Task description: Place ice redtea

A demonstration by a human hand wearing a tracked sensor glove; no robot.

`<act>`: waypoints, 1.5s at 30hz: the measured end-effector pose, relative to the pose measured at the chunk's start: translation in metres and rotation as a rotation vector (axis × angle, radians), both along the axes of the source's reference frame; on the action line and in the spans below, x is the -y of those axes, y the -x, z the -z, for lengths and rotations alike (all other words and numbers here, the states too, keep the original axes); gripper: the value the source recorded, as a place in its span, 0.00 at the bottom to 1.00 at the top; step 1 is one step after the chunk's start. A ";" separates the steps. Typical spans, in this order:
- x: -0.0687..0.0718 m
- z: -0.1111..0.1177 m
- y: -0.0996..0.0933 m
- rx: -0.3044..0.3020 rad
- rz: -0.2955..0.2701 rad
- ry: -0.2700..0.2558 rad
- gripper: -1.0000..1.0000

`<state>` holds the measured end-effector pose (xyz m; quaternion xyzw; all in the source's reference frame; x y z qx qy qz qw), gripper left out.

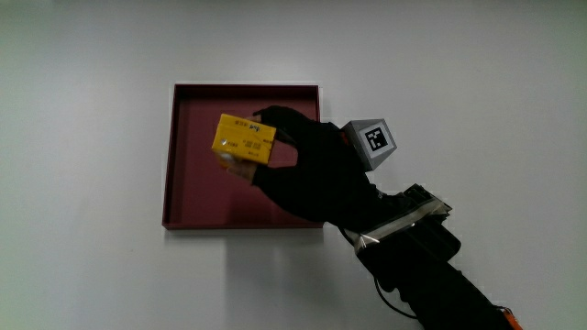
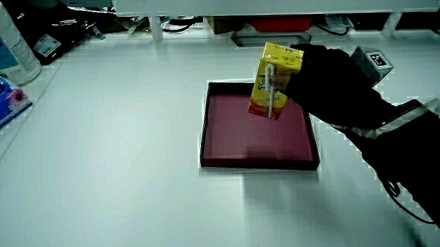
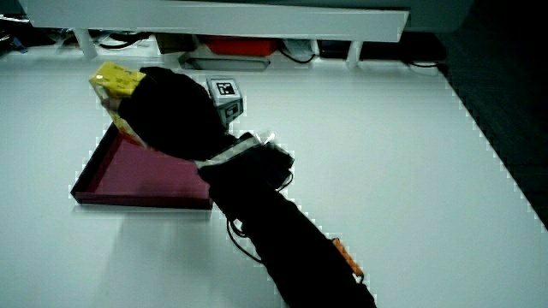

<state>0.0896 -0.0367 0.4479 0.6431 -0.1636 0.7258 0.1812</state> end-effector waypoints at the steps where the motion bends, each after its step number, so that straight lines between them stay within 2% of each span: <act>1: 0.001 -0.006 -0.002 -0.014 -0.010 0.016 0.50; 6: 0.005 -0.029 -0.008 -0.065 -0.076 0.082 0.50; 10: 0.004 -0.052 -0.011 -0.110 -0.105 0.125 0.50; 18: -0.003 -0.080 -0.012 -0.128 -0.128 0.205 0.50; 19: -0.005 -0.083 -0.013 -0.085 -0.140 0.245 0.50; 20: -0.005 -0.086 -0.014 -0.069 -0.127 0.245 0.50; 21: -0.006 -0.085 -0.014 -0.084 -0.144 0.243 0.50; 22: -0.007 -0.085 -0.014 -0.078 -0.147 0.225 0.50; 24: -0.008 -0.085 -0.013 -0.080 -0.142 0.226 0.50; 30: -0.010 -0.088 -0.013 -0.073 -0.140 0.252 0.50; 38: -0.010 -0.093 -0.015 -0.082 -0.142 0.258 0.36; 42: -0.011 -0.093 -0.013 -0.059 -0.143 0.270 0.29; 45: -0.013 -0.095 -0.014 -0.073 -0.144 0.270 0.23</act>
